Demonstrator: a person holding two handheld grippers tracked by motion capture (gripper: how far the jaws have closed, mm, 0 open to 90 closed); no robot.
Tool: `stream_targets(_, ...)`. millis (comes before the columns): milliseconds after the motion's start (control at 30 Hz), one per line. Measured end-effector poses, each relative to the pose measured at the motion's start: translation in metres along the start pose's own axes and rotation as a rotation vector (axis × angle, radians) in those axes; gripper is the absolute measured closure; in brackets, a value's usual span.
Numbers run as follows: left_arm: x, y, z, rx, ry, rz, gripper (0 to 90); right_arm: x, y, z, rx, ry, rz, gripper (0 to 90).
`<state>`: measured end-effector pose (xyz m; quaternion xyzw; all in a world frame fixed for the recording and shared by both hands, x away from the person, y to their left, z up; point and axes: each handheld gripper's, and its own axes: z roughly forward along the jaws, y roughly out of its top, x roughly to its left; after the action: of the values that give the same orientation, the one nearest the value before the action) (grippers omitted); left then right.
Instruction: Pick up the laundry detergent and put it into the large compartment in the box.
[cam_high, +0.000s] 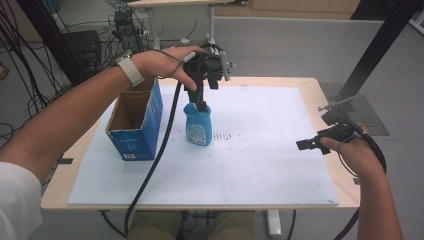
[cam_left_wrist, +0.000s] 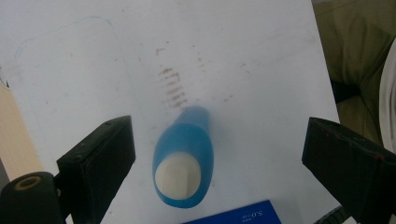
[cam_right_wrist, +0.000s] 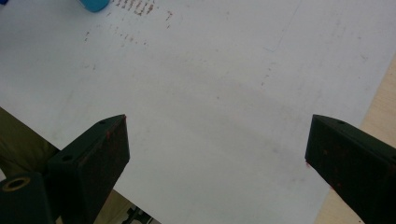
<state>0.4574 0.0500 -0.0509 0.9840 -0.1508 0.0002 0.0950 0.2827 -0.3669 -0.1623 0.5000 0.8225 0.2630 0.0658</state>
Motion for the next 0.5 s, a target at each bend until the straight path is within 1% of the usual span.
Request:
stream_targets(167,0.001,0.000,0.002,0.007,-0.002,0.025,8.2,0.000,-0.001,0.001,0.005,0.002,0.003,6.3)
stream_targets(300,0.005,-0.002,0.006,0.015,-0.009,0.038,8.3,0.001,-0.002,0.002,0.008,0.002,0.012,6.3)
stream_targets(400,0.010,-0.001,0.008,0.041,-0.015,0.039,8.3,0.002,-0.002,0.002,0.011,0.002,0.017,6.4)
stream_targets(500,0.013,-0.002,0.009,0.052,-0.021,0.051,8.4,0.004,-0.003,0.002,0.008,-0.001,0.022,6.4)
